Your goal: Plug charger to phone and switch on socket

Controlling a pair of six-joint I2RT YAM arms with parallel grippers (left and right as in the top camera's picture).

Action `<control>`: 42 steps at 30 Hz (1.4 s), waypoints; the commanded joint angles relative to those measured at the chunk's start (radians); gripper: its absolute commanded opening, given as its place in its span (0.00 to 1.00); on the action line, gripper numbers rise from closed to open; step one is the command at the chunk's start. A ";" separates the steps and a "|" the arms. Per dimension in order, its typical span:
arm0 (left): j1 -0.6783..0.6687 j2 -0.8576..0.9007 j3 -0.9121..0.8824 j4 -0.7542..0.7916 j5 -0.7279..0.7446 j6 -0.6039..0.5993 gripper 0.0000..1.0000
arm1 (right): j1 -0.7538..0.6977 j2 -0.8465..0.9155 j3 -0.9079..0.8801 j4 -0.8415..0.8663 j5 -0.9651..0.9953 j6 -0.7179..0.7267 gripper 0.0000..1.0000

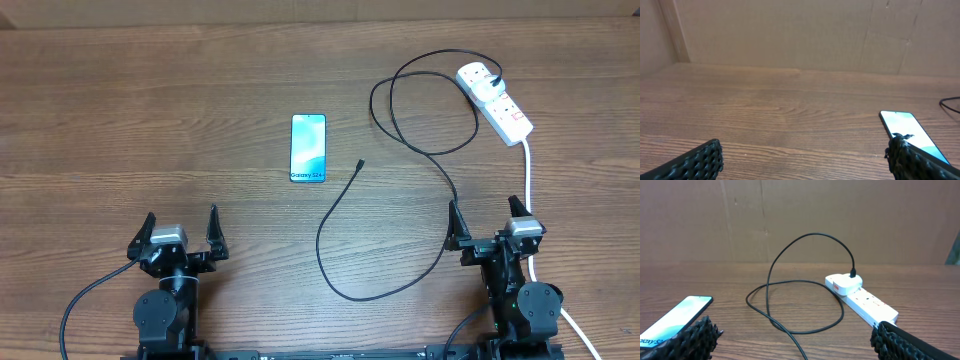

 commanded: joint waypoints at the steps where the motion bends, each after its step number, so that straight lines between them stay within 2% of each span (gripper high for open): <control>1: -0.006 -0.010 -0.003 0.002 -0.005 0.014 1.00 | 0.005 -0.010 -0.010 0.006 0.005 -0.002 1.00; 42: -0.006 -0.010 -0.003 0.002 -0.005 0.014 1.00 | 0.005 -0.010 -0.010 0.006 0.005 -0.002 1.00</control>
